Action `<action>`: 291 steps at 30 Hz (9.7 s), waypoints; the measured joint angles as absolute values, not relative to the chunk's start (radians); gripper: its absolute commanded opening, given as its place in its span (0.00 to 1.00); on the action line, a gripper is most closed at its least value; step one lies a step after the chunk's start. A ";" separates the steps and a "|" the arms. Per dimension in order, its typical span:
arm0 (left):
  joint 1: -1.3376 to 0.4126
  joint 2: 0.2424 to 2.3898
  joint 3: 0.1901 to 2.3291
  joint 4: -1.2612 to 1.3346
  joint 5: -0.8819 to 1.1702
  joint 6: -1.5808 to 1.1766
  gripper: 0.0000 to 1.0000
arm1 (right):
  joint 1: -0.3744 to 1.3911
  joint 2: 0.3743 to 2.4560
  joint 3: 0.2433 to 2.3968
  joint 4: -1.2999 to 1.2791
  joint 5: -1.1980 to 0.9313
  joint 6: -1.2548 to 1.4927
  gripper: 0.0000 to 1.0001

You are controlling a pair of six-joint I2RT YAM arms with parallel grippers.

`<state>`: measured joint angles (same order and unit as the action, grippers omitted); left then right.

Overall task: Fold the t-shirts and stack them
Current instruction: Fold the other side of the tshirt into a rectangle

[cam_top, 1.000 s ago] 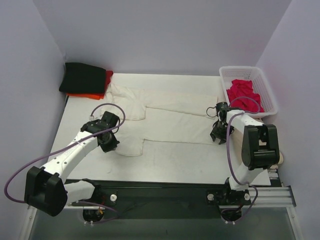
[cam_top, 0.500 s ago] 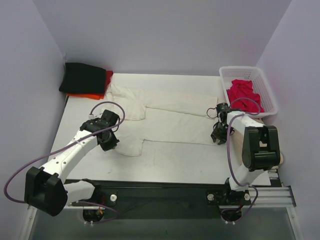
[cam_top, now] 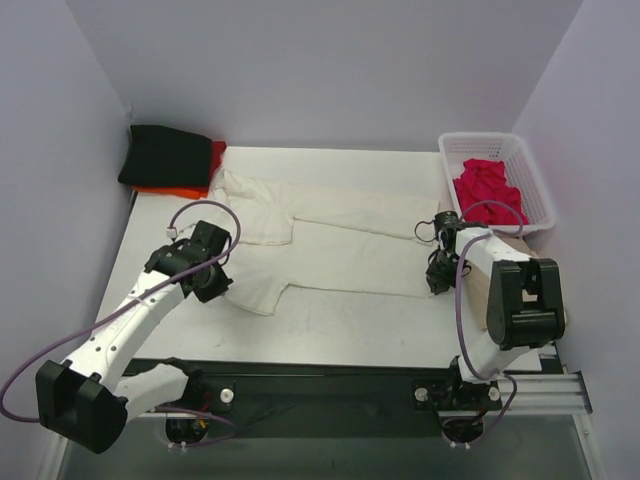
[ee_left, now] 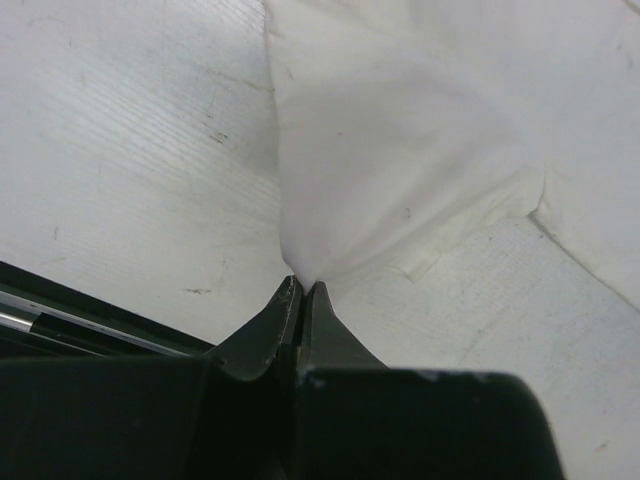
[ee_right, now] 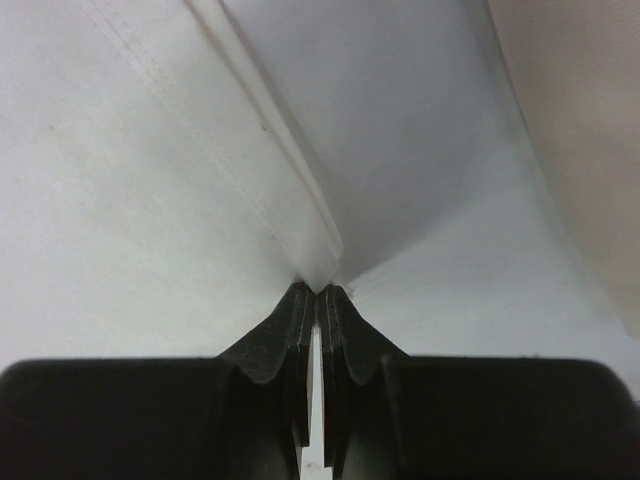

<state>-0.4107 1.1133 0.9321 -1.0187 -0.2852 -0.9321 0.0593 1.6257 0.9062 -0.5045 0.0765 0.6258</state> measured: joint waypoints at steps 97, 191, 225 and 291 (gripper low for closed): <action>-0.141 2.109 1.771 -0.618 -0.162 -0.544 0.72 | 0.342 2.156 1.876 -0.762 0.070 0.574 0.36; -0.283 1.973 1.509 -0.667 -0.074 -0.734 0.00 | 0.411 2.217 1.842 -0.722 -0.119 0.575 0.30; -0.310 2.296 2.003 -0.698 -0.096 -0.487 0.82 | 0.380 2.184 1.840 -0.719 -0.094 0.572 0.30; -0.047 1.977 1.414 -0.888 -0.319 -0.616 0.85 | 0.233 2.129 1.570 -0.788 -0.065 0.580 0.24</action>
